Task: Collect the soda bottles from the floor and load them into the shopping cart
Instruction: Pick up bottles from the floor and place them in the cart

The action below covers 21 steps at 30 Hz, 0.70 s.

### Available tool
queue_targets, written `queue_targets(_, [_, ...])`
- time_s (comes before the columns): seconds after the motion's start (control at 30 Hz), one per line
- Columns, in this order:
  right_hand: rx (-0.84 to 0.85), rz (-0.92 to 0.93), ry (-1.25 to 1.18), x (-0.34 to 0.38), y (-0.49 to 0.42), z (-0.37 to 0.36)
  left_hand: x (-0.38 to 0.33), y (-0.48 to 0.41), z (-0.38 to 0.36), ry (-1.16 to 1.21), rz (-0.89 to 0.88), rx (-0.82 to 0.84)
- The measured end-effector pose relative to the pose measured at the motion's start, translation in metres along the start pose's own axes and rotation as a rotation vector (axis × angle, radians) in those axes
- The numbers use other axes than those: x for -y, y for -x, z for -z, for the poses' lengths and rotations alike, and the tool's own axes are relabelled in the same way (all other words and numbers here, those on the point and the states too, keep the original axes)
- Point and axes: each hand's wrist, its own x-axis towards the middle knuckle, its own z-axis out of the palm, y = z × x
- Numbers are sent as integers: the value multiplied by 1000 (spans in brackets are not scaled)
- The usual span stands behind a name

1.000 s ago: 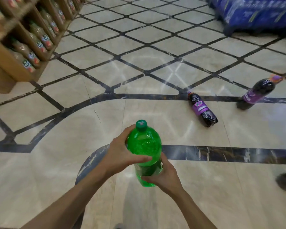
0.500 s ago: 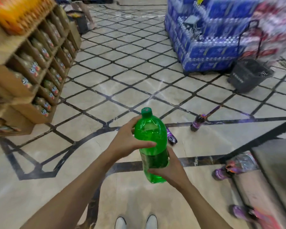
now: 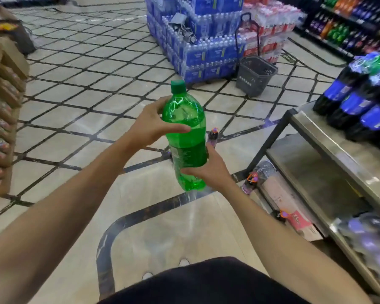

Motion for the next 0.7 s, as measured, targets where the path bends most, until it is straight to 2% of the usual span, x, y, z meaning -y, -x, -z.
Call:
queue_targets(0.47, [-507,-198,-110,-39,63,72,-39,-77,-129,93,-165,508])
queue_targets(0.7, [-894,-413,-211,-73,140,81,-61,-61,-243,162,-269,876])
